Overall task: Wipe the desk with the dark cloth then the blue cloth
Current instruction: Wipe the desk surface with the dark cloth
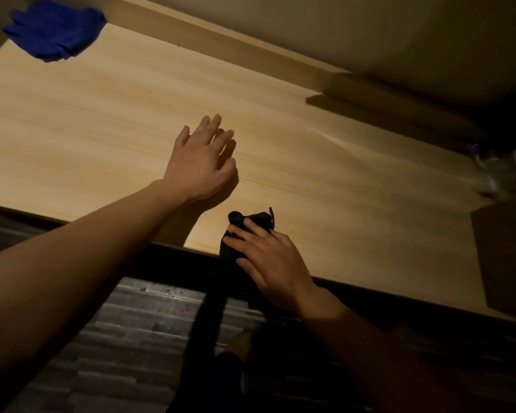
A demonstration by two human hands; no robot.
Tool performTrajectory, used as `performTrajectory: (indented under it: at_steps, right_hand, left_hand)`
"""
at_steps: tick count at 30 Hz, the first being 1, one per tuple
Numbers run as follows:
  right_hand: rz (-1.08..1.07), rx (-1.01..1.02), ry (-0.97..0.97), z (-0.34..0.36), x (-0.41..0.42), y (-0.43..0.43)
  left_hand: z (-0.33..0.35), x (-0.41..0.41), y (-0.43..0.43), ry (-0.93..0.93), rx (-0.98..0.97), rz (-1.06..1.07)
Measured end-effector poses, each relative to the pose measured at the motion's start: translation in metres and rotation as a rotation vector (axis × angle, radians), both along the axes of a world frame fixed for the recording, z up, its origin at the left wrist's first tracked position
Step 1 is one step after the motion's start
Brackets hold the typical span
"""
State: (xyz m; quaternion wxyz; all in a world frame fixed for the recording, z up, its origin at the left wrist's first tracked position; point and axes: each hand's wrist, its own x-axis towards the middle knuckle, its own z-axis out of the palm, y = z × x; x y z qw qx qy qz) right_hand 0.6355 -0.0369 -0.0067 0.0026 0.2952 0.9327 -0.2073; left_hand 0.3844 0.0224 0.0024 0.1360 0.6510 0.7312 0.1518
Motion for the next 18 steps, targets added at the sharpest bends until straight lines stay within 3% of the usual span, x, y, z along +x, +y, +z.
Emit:
performTrajectory:
  at_steps: [4,9,11,18]
  right_hand:
    - [-0.072,-0.141,0.127,0.007,0.002,-0.013]
    - [-0.392,-0.741,0.274,0.043,0.01,-0.006]
    - [-0.514,-0.871,0.38,0.052,0.017,0.013]
    - [-0.653,-0.637,0.57,0.064,0.03,0.144]
  left_hand:
    - [-0.007,0.025,0.014,-0.039,-0.054,0.021]
    - [-0.02,0.039,0.011,0.116,-0.117,0.022]
    - [-0.02,0.04,0.011,0.131,-0.116,0.028]
    - [-0.017,0.046,0.014,0.159,-0.145,0.045]
